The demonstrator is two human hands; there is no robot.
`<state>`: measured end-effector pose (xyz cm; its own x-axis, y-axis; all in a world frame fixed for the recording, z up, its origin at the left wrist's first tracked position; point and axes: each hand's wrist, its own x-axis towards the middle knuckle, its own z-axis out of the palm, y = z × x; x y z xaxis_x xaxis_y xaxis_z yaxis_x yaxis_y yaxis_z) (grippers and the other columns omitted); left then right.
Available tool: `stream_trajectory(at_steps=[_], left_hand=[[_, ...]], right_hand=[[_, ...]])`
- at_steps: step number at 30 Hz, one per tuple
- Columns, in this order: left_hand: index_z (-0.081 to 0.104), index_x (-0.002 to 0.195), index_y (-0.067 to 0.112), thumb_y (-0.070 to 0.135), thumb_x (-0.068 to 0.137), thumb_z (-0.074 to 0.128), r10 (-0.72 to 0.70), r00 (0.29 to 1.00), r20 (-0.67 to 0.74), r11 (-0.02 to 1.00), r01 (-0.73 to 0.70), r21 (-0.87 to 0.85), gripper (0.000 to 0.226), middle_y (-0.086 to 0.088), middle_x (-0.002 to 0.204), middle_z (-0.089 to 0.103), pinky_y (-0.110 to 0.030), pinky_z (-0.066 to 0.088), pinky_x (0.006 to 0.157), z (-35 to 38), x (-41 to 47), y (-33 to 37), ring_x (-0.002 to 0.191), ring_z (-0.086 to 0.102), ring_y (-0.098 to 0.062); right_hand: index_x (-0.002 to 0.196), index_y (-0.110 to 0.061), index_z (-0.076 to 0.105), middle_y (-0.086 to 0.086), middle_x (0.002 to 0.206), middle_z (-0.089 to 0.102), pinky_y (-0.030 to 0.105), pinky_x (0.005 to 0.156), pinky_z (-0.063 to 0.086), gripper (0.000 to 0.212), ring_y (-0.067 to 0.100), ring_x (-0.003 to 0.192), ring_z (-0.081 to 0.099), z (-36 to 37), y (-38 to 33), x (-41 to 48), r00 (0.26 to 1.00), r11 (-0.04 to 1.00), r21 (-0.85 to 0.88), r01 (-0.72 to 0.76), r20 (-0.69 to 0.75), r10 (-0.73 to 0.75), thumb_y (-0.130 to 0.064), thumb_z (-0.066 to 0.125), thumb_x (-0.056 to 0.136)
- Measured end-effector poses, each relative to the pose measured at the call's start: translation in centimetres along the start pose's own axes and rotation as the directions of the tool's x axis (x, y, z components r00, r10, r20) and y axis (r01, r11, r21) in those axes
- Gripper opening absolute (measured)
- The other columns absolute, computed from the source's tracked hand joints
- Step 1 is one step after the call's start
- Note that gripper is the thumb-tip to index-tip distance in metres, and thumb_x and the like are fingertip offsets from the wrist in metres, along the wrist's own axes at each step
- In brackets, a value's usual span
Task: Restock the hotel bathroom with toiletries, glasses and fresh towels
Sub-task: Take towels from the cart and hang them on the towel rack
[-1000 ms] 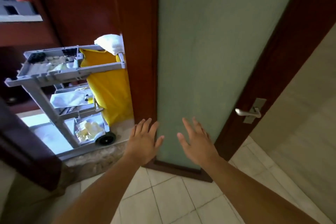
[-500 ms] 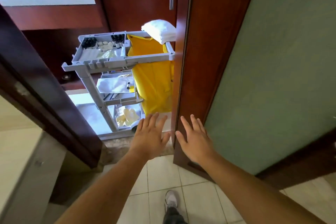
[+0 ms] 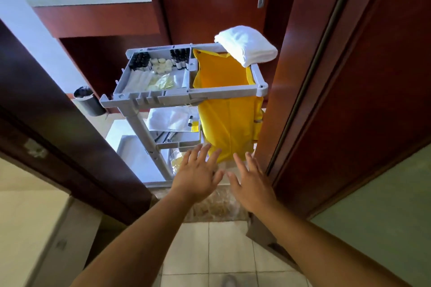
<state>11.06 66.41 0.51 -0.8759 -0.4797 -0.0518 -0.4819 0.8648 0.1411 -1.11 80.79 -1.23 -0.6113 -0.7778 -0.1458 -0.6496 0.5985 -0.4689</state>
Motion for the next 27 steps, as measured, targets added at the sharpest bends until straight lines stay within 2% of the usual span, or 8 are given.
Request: stream_trajectory(at_steps=[6, 11, 15, 21, 27], left_hand=[[0.014, 0.165, 0.034, 0.070, 0.093, 0.000, -0.033, 0.999, -0.003, 0.999, 0.033, -0.016, 0.082, -0.005, 0.174, 0.014, -0.048, 0.007, 0.129, 0.0, 5.4, -6.0, 0.161, 0.005, -0.027], [0.015, 0.165, 0.034, 0.065, 0.105, 0.022, 0.037, 0.999, 0.005, 0.998, -0.037, -0.046, 0.068, -0.004, 0.174, 0.014, -0.047, 0.006, 0.128, 0.8, 12.1, -10.1, 0.161, 0.004, -0.026], [0.020, 0.164, 0.031, 0.063, 0.106, 0.026, 0.164, 0.987, 0.005, 0.985, -0.163, -0.057, 0.067, -0.004, 0.173, 0.017, -0.048, 0.007, 0.129, 0.3, 18.7, -12.3, 0.160, 0.008, -0.027], [0.021, 0.163, 0.032, 0.065, 0.104, 0.024, 0.338, 0.941, 0.009, 0.935, -0.334, -0.114, 0.067, -0.003, 0.171, 0.023, -0.046, 0.011, 0.128, -2.4, 26.5, -16.8, 0.159, 0.014, -0.027], [0.020, 0.163, 0.033, 0.063, 0.105, 0.027, 0.406, 0.914, -0.001, 0.892, -0.397, -0.219, 0.065, 0.000, 0.170, 0.022, -0.046, 0.016, 0.127, -5.4, 33.6, -21.2, 0.157, 0.013, -0.025]], right_hand=[[0.166, -0.035, 0.013, 0.004, 0.175, 0.000, 0.046, 0.124, 0.021, 0.065, 0.027, 0.161, 0.002, 0.5, -1.9, 6.7, 1.000, 0.999, -0.039, 0.008, 0.013, -0.008, -0.054, 0.035, 0.107], [0.166, -0.035, 0.011, 0.005, 0.175, -0.001, 0.046, 0.126, 0.018, 0.065, 0.027, 0.161, 0.003, 0.8, -3.4, 12.5, 0.999, 0.993, -0.109, -0.037, -0.016, 0.036, -0.057, 0.031, 0.107], [0.166, -0.036, 0.011, 0.002, 0.175, 0.000, 0.047, 0.127, 0.020, 0.067, 0.025, 0.161, 0.004, 0.7, -4.1, 18.2, 0.989, 0.987, -0.094, -0.134, -0.074, 0.127, -0.061, 0.028, 0.106], [0.164, -0.036, 0.021, 0.005, 0.173, 0.016, 0.045, 0.123, 0.028, 0.067, 0.026, 0.159, 0.017, -1.0, -7.4, 25.5, 0.943, 0.956, -0.080, -0.281, -0.206, 0.260, -0.063, 0.024, 0.104], [0.156, -0.025, 0.043, 0.006, 0.157, 0.047, 0.046, 0.110, 0.046, 0.058, 0.027, 0.142, 0.045, -2.4, -10.8, 31.8, 0.855, 0.934, 0.101, -0.342, -0.378, 0.354, -0.052, 0.042, 0.105]])
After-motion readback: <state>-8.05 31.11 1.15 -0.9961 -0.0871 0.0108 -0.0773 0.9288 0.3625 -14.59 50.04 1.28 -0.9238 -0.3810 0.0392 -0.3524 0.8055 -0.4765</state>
